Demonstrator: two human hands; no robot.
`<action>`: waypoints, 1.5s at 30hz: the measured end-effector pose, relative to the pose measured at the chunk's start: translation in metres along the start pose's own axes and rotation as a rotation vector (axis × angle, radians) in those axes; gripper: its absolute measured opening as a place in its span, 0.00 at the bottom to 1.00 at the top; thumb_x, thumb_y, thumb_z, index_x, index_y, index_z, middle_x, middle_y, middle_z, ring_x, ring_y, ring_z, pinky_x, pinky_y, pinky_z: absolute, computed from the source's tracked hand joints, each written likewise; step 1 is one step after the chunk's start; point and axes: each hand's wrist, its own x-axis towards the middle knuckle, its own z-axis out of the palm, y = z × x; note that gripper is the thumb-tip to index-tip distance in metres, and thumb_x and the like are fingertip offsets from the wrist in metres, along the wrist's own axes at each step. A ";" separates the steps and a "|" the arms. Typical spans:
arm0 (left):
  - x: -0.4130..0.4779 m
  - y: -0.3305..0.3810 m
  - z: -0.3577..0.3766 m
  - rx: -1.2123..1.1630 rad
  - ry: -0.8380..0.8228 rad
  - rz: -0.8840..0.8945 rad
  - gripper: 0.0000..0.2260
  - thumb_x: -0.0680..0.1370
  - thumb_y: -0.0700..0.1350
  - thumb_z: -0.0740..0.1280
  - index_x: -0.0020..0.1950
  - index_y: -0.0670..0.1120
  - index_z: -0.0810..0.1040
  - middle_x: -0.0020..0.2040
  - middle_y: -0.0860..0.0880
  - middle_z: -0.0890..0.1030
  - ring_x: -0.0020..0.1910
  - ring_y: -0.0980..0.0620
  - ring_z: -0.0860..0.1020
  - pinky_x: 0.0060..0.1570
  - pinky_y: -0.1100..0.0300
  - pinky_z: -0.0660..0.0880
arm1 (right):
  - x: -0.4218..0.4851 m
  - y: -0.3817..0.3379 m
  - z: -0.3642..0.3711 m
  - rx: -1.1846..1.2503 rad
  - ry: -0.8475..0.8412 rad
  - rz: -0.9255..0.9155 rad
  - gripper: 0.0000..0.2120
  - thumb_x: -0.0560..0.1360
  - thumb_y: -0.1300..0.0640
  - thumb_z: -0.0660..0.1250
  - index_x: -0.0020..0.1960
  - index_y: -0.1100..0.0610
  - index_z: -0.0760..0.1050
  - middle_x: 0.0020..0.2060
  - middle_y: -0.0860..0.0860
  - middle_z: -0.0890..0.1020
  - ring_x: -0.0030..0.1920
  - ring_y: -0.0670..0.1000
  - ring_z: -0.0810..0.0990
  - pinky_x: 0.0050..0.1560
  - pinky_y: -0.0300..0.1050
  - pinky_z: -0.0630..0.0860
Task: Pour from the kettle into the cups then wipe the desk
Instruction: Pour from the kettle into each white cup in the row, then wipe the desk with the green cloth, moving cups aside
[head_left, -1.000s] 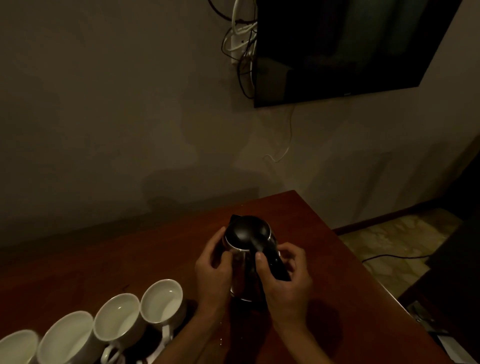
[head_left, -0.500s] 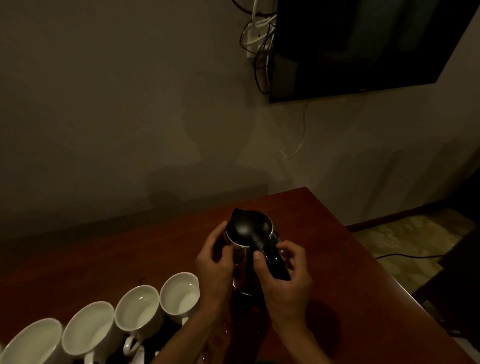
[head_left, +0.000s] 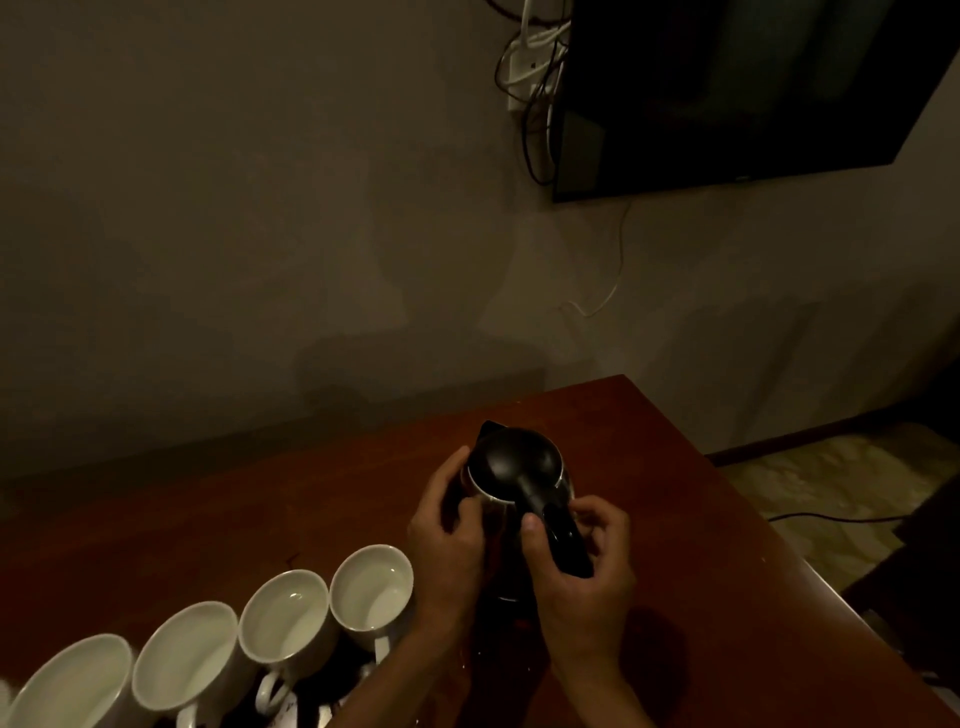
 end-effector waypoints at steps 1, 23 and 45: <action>0.001 0.000 0.000 0.000 -0.003 -0.002 0.20 0.76 0.44 0.64 0.68 0.55 0.78 0.64 0.56 0.81 0.65 0.55 0.78 0.62 0.46 0.78 | 0.001 0.000 0.000 0.001 0.003 0.012 0.18 0.65 0.39 0.72 0.51 0.34 0.69 0.46 0.45 0.81 0.43 0.46 0.83 0.37 0.43 0.82; -0.050 0.032 -0.036 0.142 -0.017 -0.036 0.13 0.82 0.34 0.62 0.51 0.49 0.83 0.50 0.54 0.84 0.47 0.66 0.81 0.41 0.72 0.76 | 0.001 0.003 -0.074 -0.321 -0.283 0.109 0.08 0.76 0.45 0.68 0.52 0.39 0.69 0.49 0.42 0.76 0.51 0.43 0.77 0.47 0.43 0.78; -0.185 -0.022 -0.100 1.051 -0.570 0.219 0.28 0.83 0.60 0.51 0.78 0.67 0.37 0.81 0.62 0.39 0.79 0.62 0.36 0.76 0.50 0.32 | -0.110 0.005 -0.102 -0.955 -0.789 -0.309 0.37 0.76 0.29 0.53 0.79 0.36 0.42 0.79 0.40 0.42 0.78 0.43 0.44 0.76 0.47 0.41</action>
